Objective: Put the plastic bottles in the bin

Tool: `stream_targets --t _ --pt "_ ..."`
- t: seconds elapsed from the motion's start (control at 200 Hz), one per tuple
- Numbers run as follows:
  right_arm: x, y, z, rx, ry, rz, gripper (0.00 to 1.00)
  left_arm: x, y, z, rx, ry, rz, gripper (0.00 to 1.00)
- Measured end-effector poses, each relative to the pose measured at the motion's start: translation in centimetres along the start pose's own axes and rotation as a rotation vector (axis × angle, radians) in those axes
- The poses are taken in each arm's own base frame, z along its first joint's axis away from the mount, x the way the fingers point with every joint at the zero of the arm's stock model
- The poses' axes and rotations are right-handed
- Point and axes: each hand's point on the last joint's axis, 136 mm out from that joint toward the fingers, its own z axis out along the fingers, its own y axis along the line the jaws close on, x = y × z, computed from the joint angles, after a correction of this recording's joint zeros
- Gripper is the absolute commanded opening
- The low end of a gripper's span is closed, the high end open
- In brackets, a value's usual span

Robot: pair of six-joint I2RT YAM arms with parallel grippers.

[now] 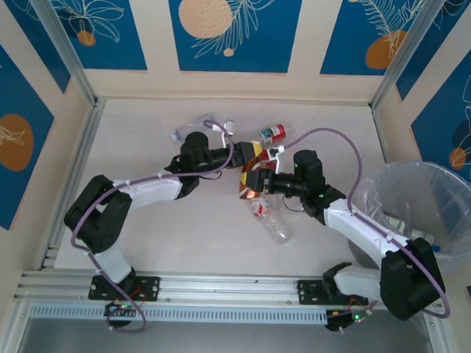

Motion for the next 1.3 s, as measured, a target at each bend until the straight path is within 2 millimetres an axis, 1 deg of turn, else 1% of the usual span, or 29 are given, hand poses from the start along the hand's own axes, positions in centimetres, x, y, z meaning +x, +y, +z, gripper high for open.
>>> stream_targets --t 0.095,0.285,0.325,0.375,0.41,0.46,0.555,0.68,0.84,1.055,1.155,1.3 --pt "0.0 -0.1 0.0 0.002 0.0 0.0 0.44 0.0 0.1 0.0 -0.003 0.002 -0.002 0.01" --pt "0.1 -0.2 -0.1 0.012 -0.001 0.002 0.43 0.1 0.1 0.1 -0.008 0.011 -0.003 0.29" --pt "0.1 -0.2 -0.1 0.013 0.0 0.002 0.43 0.2 0.1 0.1 -0.01 0.015 -0.001 0.39" --pt "0.1 -0.2 -0.1 0.014 0.0 0.0 0.43 0.2 0.1 0.1 -0.01 0.017 0.009 0.62" --pt "0.1 -0.2 -0.1 0.013 -0.001 -0.003 0.43 0.2 0.0 0.1 -0.009 0.021 0.011 0.72" --pt "0.1 -0.1 -0.1 0.011 -0.001 -0.006 0.43 0.2 0.0 0.2 -0.008 0.027 0.003 0.8" --pt "0.1 -0.1 -0.1 0.011 0.0 -0.009 0.43 0.4 0.0 0.2 -0.009 0.04 0.004 0.9" --pt "0.1 -0.1 -0.1 0.011 0.001 -0.009 0.43 0.6 0.1 0.2 -0.015 0.047 0.002 0.99" --pt "0.2 -0.1 0.0 0.015 -0.001 -0.013 0.43 0.7 0.3 0.2 -0.024 0.052 -0.005 0.99" --pt "0.2 -0.1 0.0 0.02 -0.002 -0.029 0.43 0.5 0.0 -0.2 -0.033 0.042 0.01 0.99" --pt "0.5 -0.4 0.0 0.037 0.013 -0.033 0.43 -0.1 -0.5 -1.3 -0.053 -0.01 0.035 0.99" --pt "0.2 -0.2 -0.1 0.058 0.023 -0.057 0.43 -1.7 -1.9 -4.0 -0.108 -0.13 0.098 0.99"
